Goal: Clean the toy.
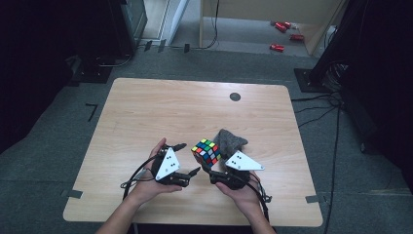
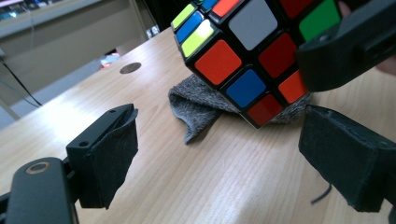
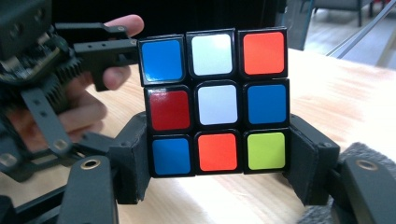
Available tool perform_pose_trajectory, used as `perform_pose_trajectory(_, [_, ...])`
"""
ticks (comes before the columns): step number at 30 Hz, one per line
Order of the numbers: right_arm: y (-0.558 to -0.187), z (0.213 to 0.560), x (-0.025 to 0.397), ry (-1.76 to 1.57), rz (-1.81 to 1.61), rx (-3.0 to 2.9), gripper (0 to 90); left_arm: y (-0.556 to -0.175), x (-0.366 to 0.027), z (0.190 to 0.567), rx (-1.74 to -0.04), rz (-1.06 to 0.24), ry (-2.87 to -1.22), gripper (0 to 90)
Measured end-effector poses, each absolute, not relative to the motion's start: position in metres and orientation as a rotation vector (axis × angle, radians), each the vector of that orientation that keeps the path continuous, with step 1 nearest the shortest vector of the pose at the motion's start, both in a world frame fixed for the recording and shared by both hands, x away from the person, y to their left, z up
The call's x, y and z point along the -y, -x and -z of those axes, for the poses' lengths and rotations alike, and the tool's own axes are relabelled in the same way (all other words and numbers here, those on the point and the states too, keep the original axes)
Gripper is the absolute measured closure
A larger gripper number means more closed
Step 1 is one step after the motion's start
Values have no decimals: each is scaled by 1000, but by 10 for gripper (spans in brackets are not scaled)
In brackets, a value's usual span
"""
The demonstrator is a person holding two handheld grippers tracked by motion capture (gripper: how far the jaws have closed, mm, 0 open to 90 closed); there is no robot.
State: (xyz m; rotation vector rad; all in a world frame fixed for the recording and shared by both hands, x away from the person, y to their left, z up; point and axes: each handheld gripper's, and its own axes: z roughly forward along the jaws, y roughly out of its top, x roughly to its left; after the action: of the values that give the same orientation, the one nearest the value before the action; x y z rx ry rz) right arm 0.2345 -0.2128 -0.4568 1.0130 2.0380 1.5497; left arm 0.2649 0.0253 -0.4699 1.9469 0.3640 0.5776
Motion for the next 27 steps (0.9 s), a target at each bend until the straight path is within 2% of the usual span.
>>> perform_pose_trajectory(8, [-234, 456, 207, -1053, -1575, -2098, 340, -259, -20, 476, -270, -745, -1937, 118])
perform_pose_trajectory(21, [-234, 458, 201, -1088, -1610, -2169, 340, -253, -14, 483, -162, -843, -1915, 163])
perform_pose_trajectory(24, [-236, 459, 201, -1108, -1608, -2174, 340, -250, -12, 486, -124, -875, -1915, 253])
perform_pose_trajectory(27, [-239, 461, 204, -1157, -1630, -2184, 340, -249, -12, 487, -115, -885, -1917, 282])
